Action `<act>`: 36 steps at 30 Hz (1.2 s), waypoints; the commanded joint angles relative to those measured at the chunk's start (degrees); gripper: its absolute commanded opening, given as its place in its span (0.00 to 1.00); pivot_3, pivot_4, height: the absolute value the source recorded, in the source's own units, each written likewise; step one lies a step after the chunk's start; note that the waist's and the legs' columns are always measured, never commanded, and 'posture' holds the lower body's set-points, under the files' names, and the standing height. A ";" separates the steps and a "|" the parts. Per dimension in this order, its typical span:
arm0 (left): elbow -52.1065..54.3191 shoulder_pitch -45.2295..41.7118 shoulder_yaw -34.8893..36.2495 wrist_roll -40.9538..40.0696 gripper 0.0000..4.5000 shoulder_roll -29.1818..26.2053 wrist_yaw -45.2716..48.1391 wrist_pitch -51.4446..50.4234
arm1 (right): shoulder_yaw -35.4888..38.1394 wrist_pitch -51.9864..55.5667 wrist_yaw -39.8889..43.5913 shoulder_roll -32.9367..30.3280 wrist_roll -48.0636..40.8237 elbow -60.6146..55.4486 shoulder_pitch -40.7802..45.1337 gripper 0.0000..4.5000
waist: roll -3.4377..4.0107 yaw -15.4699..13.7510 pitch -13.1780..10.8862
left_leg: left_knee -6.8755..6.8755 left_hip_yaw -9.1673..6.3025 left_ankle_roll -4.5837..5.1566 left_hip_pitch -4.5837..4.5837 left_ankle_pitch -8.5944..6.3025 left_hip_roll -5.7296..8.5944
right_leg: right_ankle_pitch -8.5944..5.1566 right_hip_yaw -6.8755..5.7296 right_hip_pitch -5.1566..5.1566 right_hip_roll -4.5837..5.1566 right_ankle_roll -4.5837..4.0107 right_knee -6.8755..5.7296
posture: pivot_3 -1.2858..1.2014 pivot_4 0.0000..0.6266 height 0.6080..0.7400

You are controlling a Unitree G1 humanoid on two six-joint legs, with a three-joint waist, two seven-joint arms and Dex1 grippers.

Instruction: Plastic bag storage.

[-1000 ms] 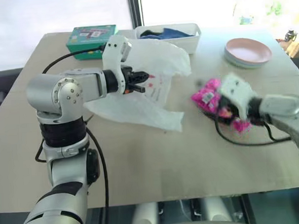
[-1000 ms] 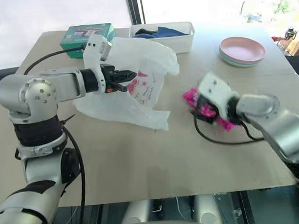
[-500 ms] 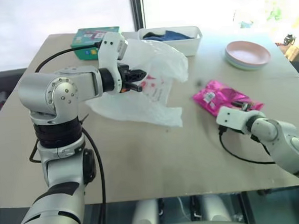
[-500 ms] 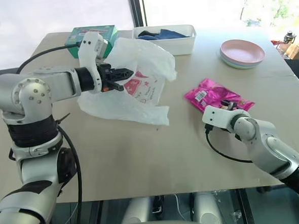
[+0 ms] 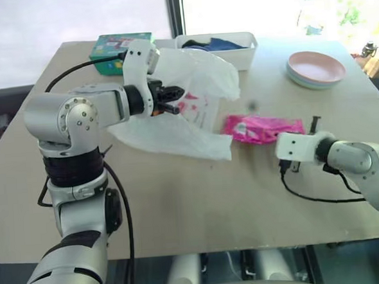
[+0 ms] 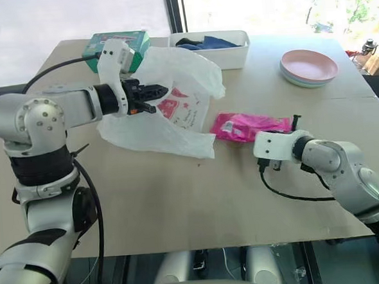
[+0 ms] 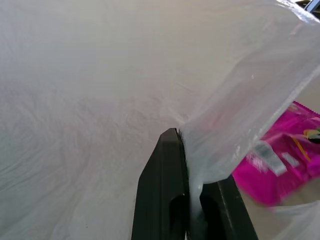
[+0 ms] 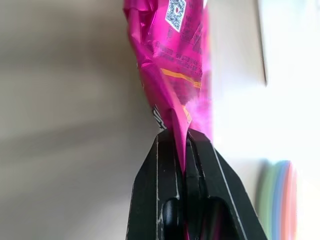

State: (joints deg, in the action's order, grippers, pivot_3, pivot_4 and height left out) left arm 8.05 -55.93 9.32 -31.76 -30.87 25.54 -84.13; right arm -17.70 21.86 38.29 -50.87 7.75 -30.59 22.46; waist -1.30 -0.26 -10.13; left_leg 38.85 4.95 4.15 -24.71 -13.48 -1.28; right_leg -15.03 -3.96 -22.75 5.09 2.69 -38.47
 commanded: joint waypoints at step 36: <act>0.33 -1.69 -1.10 -2.48 0.00 -6.35 3.66 -0.56 | 6.57 0.61 -2.47 18.05 3.24 1.35 10.88 0.02 | 0.02 -0.40 -0.04 | -0.01 -0.02 0.01 -0.05 0.00 0.03 | 0.00 -0.20 -0.02 -0.01 -0.02 0.02 | 0.52 0.24 1.00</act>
State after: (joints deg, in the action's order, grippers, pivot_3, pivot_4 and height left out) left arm 7.15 -56.07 6.93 -33.39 -36.78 28.71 -84.68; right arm -12.72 22.59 36.83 -33.12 10.68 -27.73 31.77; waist -1.28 -0.66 -10.17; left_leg 38.83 4.93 4.16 -24.75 -13.48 -1.25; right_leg -15.03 -4.16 -22.77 5.08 2.67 -38.45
